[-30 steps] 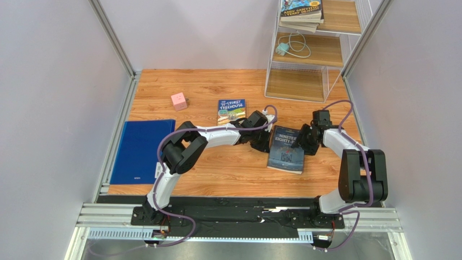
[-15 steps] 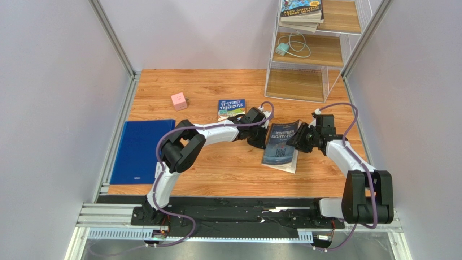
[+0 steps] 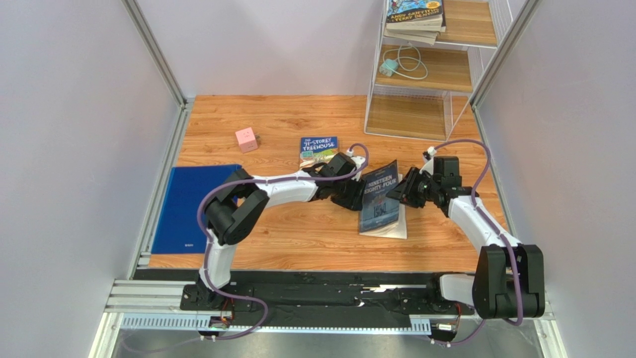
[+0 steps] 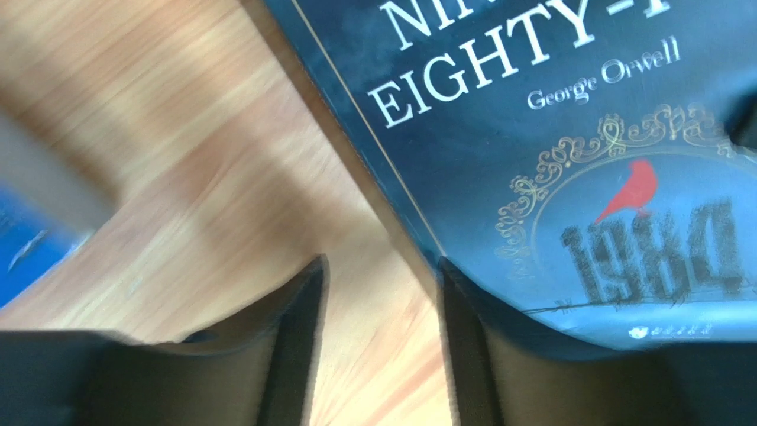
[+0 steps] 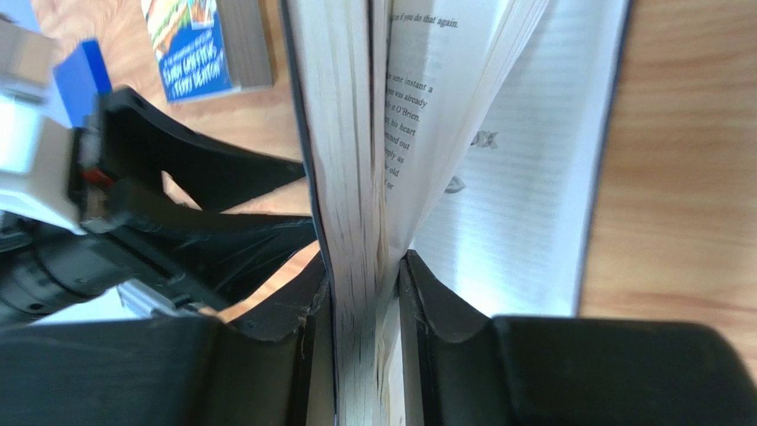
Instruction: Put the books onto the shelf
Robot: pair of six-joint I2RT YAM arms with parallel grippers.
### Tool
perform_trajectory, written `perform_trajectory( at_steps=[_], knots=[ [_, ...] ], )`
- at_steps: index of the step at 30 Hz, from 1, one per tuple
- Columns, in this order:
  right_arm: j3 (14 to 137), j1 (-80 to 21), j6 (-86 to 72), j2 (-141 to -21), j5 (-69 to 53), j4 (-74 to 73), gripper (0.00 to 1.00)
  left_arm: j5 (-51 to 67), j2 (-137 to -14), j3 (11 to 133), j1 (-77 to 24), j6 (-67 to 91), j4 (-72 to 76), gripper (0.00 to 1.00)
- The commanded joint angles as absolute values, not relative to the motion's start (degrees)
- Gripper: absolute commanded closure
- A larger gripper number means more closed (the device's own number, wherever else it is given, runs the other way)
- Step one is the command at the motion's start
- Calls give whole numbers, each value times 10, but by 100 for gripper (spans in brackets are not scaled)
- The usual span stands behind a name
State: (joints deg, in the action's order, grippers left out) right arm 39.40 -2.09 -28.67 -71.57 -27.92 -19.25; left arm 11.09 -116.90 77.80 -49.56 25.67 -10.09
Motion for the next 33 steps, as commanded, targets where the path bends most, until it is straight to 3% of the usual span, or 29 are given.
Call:
perform_trajectory(
  at_steps=[1,4,9,15,23,26,28,29,30,32,33],
  knots=[
    [439,-29,-280,-678,-337,-197,100,96,-1051,713,-471,243,-73,29],
    [459,-29,-276,-661,-344,-207,100,122,-993,665,-457,242,-23,19],
    [477,-29,-296,-633,-382,-186,100,173,-937,597,-441,269,77,17],
    [483,-28,-346,-606,-448,-135,100,261,-928,557,-431,310,213,17],
    [464,-29,-394,-579,-519,-52,100,322,-961,572,-431,343,279,17],
    [461,-30,-401,-576,-539,-42,100,340,-973,566,-431,362,323,22],
    [454,-30,-405,-577,-549,-39,100,352,-982,557,-431,380,371,33],
    [452,-30,-408,-577,-552,-30,100,368,-986,555,-431,386,387,45],
    [449,-29,-408,-578,-558,-29,100,375,-991,553,-431,398,416,75],
    [438,-29,-408,-582,-563,-23,100,378,-992,552,-431,409,435,100],
    [438,-30,-401,-583,-555,-33,100,376,-987,552,-431,410,436,100]
  ],
)
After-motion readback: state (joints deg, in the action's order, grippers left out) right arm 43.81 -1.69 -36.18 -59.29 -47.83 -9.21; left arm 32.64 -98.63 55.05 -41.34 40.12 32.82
